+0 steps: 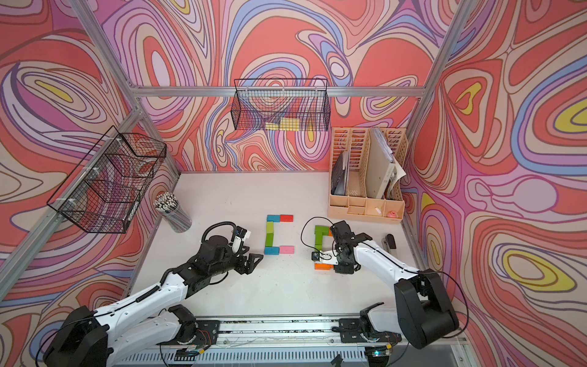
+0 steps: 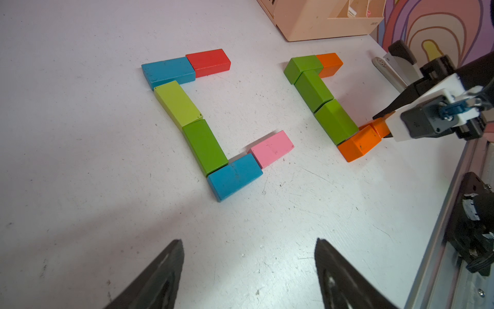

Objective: Assemble the letter c with building blocks
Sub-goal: Assemble the building block at the center of the board.

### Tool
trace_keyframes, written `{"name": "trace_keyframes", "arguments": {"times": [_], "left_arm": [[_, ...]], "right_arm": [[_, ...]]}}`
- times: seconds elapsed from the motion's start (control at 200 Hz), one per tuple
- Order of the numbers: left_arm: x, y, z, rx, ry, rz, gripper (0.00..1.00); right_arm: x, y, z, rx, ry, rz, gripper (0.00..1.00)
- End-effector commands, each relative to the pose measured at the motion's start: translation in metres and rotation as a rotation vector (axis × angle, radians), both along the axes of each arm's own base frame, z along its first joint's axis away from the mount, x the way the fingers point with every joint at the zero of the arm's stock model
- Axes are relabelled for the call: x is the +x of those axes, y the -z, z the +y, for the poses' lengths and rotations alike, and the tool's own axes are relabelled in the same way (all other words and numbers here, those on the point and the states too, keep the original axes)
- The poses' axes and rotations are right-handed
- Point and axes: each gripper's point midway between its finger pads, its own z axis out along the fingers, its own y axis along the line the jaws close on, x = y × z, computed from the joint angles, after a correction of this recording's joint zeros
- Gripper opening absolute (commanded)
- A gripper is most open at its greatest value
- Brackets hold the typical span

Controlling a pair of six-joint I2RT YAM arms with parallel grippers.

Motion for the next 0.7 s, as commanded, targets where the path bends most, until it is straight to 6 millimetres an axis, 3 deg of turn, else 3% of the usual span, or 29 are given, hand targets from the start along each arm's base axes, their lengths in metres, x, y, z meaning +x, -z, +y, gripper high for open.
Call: {"name": "trace_keyframes", "arguments": {"times": [0.0, 0.235, 0.441, 0.696], "left_arm": [[0.000, -0.005, -0.001, -0.013, 0.008, -0.027, 0.80], [0.000, -0.005, -0.001, -0.016, 0.010, -0.025, 0.80], [0.000, -0.006, 0.000, -0.012, 0.007, -0.027, 0.80], [0.002, -0.005, 0.003, 0.015, -0.004, -0.029, 0.80]], "right_arm": [[0.000, 0.002, 0.000, 0.004, 0.010, 0.005, 0.34], [-0.001, 0.003, -0.002, -0.005, 0.010, 0.008, 0.44], [0.000, 0.000, -0.002, -0.003, 0.010, -0.008, 0.45], [-0.003, -0.028, 0.000, 0.078, 0.050, -0.135, 0.52]]}}
